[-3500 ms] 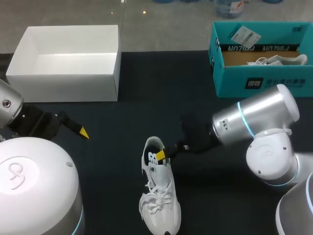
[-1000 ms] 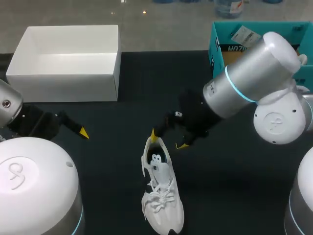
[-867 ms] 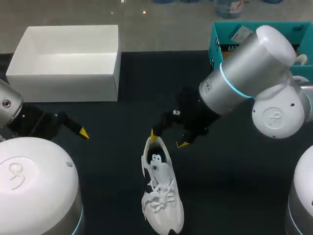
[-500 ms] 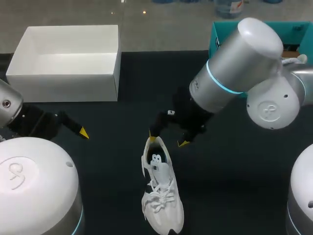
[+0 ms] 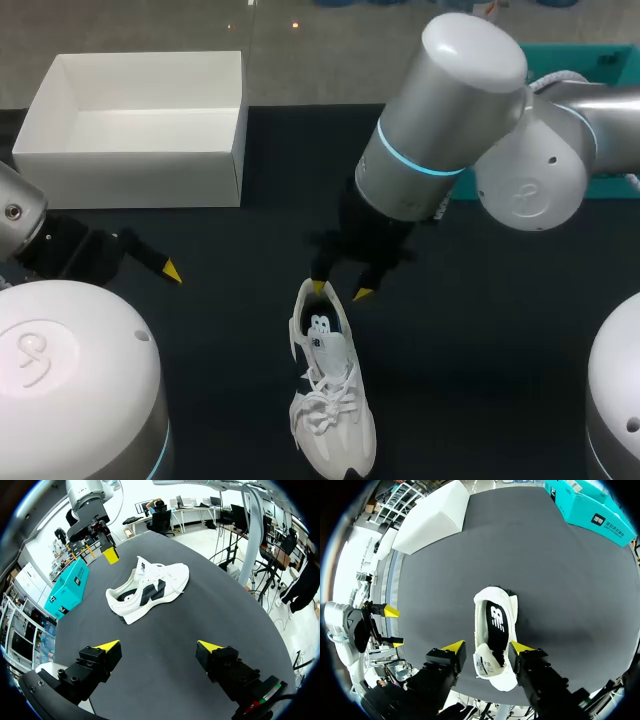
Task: Take the shoe out of the shoebox, open the shoe tongue, remove and reinsert the insole, then place the shoe into the shoebox
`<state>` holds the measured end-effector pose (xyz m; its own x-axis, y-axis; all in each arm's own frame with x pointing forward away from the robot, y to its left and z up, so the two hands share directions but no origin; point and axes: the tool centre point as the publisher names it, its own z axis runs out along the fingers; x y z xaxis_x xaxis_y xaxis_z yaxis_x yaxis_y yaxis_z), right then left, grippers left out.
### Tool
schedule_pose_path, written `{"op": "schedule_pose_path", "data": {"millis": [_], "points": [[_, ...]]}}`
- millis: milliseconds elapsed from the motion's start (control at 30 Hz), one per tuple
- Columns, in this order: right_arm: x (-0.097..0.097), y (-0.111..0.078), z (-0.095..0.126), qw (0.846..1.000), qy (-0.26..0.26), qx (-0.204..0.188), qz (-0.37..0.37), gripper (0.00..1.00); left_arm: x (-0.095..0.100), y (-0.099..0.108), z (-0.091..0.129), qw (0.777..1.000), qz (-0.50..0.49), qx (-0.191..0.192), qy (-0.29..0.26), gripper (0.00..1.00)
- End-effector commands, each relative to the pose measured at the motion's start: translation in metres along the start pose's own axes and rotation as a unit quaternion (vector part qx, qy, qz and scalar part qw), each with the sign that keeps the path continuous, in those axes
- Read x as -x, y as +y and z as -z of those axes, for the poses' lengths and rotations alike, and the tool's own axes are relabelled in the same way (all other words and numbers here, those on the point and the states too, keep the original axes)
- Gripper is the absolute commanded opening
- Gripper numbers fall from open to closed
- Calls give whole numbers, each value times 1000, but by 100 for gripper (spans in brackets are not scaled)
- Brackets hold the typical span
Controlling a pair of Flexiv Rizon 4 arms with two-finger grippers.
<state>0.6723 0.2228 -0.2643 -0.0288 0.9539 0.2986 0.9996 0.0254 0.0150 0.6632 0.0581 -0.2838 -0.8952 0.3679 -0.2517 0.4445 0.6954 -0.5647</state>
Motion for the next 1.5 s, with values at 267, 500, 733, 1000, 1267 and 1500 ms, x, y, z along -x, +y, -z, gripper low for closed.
{"op": "schedule_pose_path", "data": {"millis": [267,500,733,1000,1267,1500], "points": [[-19,2,-27,997,-72,-2,4,0,0,-1,0,1000,0,2,0,100],[-16,1,-42,997,-75,-4,0,0,0,-1,0,1000,0,2,0,100],[-11,2,-54,997,-80,0,-6,0,0,-1,0,1000,0,2,0,100],[-8,1,-77,994,-113,-6,-2,0,0,-1,0,1000,0,2,0,100],[-4,0,-109,991,-135,-16,-4,0,0,-1,0,1000,0,2,0,100],[-2,-7,-135,990,-134,-30,-9,0,0,-1,0,1000,0,2,0,100]]}}
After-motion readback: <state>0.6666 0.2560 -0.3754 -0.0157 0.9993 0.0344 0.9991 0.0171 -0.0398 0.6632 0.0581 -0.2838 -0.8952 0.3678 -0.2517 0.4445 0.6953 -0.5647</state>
